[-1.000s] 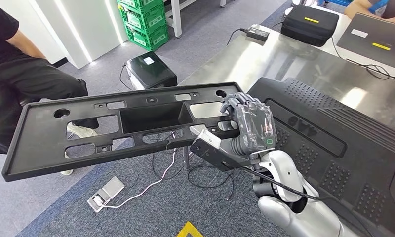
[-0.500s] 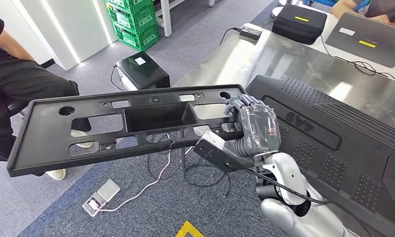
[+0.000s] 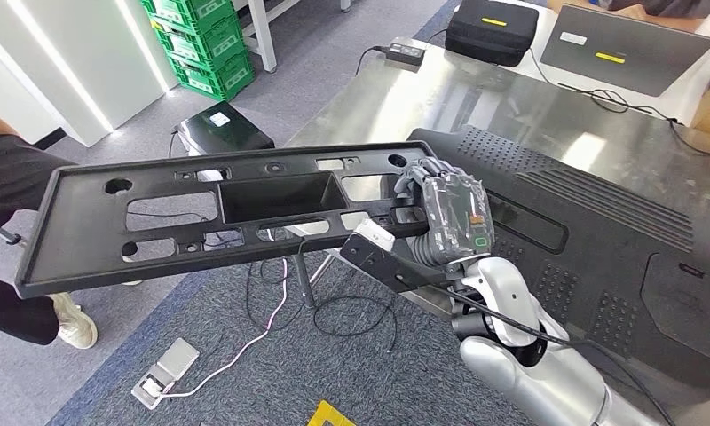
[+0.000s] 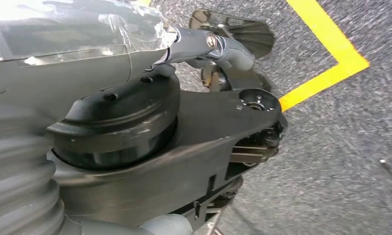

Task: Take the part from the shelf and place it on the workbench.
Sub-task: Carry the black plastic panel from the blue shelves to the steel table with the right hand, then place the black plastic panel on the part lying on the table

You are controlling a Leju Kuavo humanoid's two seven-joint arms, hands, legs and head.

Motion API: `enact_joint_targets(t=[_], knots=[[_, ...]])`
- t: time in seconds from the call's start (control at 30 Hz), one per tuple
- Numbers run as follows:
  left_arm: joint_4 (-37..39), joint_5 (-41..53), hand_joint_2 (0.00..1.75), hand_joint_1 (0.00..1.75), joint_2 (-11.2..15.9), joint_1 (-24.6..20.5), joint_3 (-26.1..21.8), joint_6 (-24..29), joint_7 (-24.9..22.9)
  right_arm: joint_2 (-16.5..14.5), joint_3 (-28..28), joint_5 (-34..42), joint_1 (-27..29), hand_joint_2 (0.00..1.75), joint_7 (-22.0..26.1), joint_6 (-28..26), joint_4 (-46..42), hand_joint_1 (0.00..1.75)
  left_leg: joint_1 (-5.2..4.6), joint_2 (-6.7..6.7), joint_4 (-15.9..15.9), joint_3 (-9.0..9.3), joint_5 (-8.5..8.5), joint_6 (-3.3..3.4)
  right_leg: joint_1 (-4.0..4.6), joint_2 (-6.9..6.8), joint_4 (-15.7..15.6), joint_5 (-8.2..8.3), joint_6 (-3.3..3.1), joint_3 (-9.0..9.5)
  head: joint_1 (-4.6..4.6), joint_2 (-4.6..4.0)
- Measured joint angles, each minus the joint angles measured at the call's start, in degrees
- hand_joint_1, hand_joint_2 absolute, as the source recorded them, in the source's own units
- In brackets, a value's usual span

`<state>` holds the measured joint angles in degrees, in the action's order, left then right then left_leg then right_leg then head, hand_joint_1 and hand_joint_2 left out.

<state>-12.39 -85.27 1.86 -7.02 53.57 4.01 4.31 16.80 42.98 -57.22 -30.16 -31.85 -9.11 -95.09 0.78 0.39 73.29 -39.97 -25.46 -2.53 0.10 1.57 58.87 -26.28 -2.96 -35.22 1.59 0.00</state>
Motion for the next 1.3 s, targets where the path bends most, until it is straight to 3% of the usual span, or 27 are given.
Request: enact_joint_targets(t=[0.07,0.2,0.27,0.33,0.4,0.47,0.5,0.53,0.57,0.63,0.7,0.77,0.87,0.97,1.0,1.03,1.07,1.1,1.17,1.23,1.3], knots=[[0.0,0.03,1.75,0.0,0.0,-0.01,0.0,0.05,-0.03,-0.13,-0.01,0.02,-0.38,1.75,0.08,-0.26,0.49,1.75,0.0,-0.12,-4.14,1.78,2.7,0.19,0.01,0.51,0.08,-0.02,0.03,0.06,-0.17,0.0],[0.0,0.04,1.75,0.0,0.01,0.0,0.01,0.08,-0.06,-0.27,-0.01,-0.01,-0.74,1.75,0.17,-0.49,0.9,1.75,0.06,-0.99,-8.55,3.55,4.68,0.37,-0.01,0.86,0.17,-0.08,0.13,0.0,-0.39,0.0],[0.0,0.11,1.75,0.0,0.02,-0.1,0.11,0.17,-0.15,-0.66,0.01,-0.31,-1.99,1.75,0.33,-1.03,2.36,1.75,-0.02,-2.01,-12.5,4.85,5.91,0.99,-0.1,1.69,0.3,0.0,0.87,-0.4,-0.55,0.0],[-0.01,0.22,1.75,0.0,0.01,-0.36,0.25,0.24,-0.24,-0.99,0.02,-0.84,-3.64,1.75,0.37,-1.4,4.13,1.75,-0.01,-1.9,-14.19,5.31,6.34,1.92,-0.17,1.47,1.16,-0.48,1.8,-1.0,-0.43,0.0],[-0.02,0.4,1.75,0.0,-0.01,-0.62,0.32,0.24,-0.26,-1.22,0.03,-1.22,-5.05,1.75,0.3,-1.38,5.64,1.75,0.06,-1.28,-14.68,5.47,6.65,2.48,-0.27,-0.14,5.37,-3.0,2.32,-2.88,0.17,0.0],[-0.02,0.59,1.75,0.0,0.0,-0.72,0.42,0.3,-0.32,-1.72,0.11,-1.39,-6.48,1.75,0.3,-1.34,7.64,1.75,-0.08,-0.65,-14.71,5.41,6.68,2.65,-0.52,-0.95,12.91,-6.31,2.74,-6.49,0.86,0.0],[-0.02,0.66,1.75,0.0,0.0,-0.72,0.48,0.35,-0.36,-2.03,0.2,-1.42,-7.06,1.75,0.35,-1.34,8.7,1.75,-0.13,-0.32,-14.7,5.41,6.65,2.67,-0.67,-1.04,15.64,-7.0,2.89,-7.83,1.07,0.0],[-0.02,0.69,1.75,0.0,0.0,-0.74,0.56,0.42,-0.4,-2.34,0.3,-1.41,-7.6,1.75,0.44,-1.33,9.79,1.75,-0.14,-0.01,-14.67,5.43,6.62,2.66,-0.78,-1.12,16.41,-6.63,2.98,-8.23,1.25,0.0],[-0.02,0.73,1.75,0.0,0.0,-0.77,0.66,0.5,-0.42,-2.66,0.42,-1.4,-8.17,1.75,0.55,-1.27,10.87,1.75,-0.13,0.23,-14.64,5.48,6.57,2.61,-0.84,-1.28,14.8,-5.23,3.02,-7.47,1.45,0.0],[-0.02,0.87,1.75,0.0,0.0,-0.92,0.83,0.57,-0.44,-3.46,0.68,-1.42,-9.98,1.75,0.9,-0.97,13.25,1.75,-0.16,0.65,-14.54,5.56,6.38,2.33,-0.77,-2.3,7.12,-1.53,2.84,-3.73,2.02,0.0],[-0.02,1.18,1.75,0.0,0.0,-1.16,0.95,0.6,-0.48,-4.85,1.08,-1.46,-12.74,1.75,1.32,-0.53,16.32,1.75,-0.41,1.13,-14.35,5.42,6.26,1.83,-0.37,-3.23,1.46,0.16,2.21,-1.3,2.37,0.0],[-0.02,1.45,1.75,0.0,0.0,-1.37,1.03,0.61,-0.54,-6.18,1.45,-1.52,-15.13,1.75,1.52,-0.19,19.19,1.75,-0.58,1.59,-14.35,5.36,6.28,1.25,0.05,-3.05,0.5,0.12,1.54,-1.18,2.17,0.0],[-0.02,1.63,1.75,0.0,0.0,-1.63,1.09,0.62,-0.58,-7.93,1.93,-1.71,-17.93,1.75,1.63,0.08,22.92,1.75,-0.34,1.38,-12.9,5.12,5.1,0.27,-0.17,-2.41,-0.01,0.41,0.51,-0.86,1.98,0.0],[-0.02,1.73,1.75,0.0,0.0,-1.76,1.19,0.7,-0.59,-9.67,2.31,-1.87,-19.66,1.75,1.69,0.14,26.19,1.75,-0.16,0.2,-2.97,0.6,0.09,-0.31,-0.19,-1.76,-0.18,0.47,-0.16,-0.67,0.96,0.0],[-0.02,1.76,1.75,0.0,0.0,-1.75,1.23,0.73,-0.59,-10.12,2.43,-1.85,-19.82,1.75,1.7,0.14,27.05,1.75,-0.14,0.08,0.66,-1.29,-1.16,-0.41,-0.1,-1.44,-0.14,0.44,-0.24,-0.66,0.6,0.0],[-0.02,1.8,1.75,0.0,0.0,-1.75,1.28,0.75,-0.59,-10.49,2.57,-1.84,-19.9,1.75,1.69,0.15,27.85,1.75,-0.12,0.05,2.38,-2.33,-1.19,-0.46,-0.03,-1.1,-0.09,0.4,-0.28,-0.63,0.38,0.0],[-0.02,1.87,1.75,0.0,0.0,-1.75,1.32,0.76,-0.59,-10.83,2.72,-1.86,-20.07,1.75,1.67,0.23,28.64,1.75,-0.08,0.03,1.98,-2.36,-0.12,-0.46,0.0,-0.7,0.0,0.35,-0.29,-0.58,0.2,0.0],[-0.02,1.96,1.75,0.0,0.01,-1.75,1.34,0.76,-0.59,-11.15,2.89,-1.89,-20.37,1.75,1.58,0.43,29.43,1.75,-0.01,-0.06,-0.74,-1.3,1.94,-0.42,-0.02,-0.27,0.1,0.28,-0.25,-0.53,0.02,0.0],[-0.02,2.27,1.75,0.0,0.07,-1.76,1.39,0.73,-0.6,-11.8,3.19,-1.91,-21.33,1.75,1.15,1.02,31.23,1.75,0.26,-1.3,-8.53,1.82,5.92,-0.3,0.05,0.61,0.5,0.05,0.06,-0.71,-0.46,0.0],[-0.02,2.55,1.75,0.0,0.11,-1.85,1.48,0.65,-0.6,-12.47,3.38,-1.6,-22.4,1.75,0.66,1.42,33.29,1.75,0.4,-2.58,-12.79,3.25,7.17,0.05,0.16,1.32,0.87,-0.02,0.55,-1.25,-0.68,0.0],[-0.02,2.62,1.75,0.0,0.11,-1.96,1.6,0.61,-0.6,-12.92,3.56,-1.11,-23.34,1.75,0.51,1.42,35.35,1.75,0.32,-2.48,-13.3,3.25,7.07,0.69,0.07,1.88,0.9,0.1,1.1,-1.6,-0.56,0.0]])
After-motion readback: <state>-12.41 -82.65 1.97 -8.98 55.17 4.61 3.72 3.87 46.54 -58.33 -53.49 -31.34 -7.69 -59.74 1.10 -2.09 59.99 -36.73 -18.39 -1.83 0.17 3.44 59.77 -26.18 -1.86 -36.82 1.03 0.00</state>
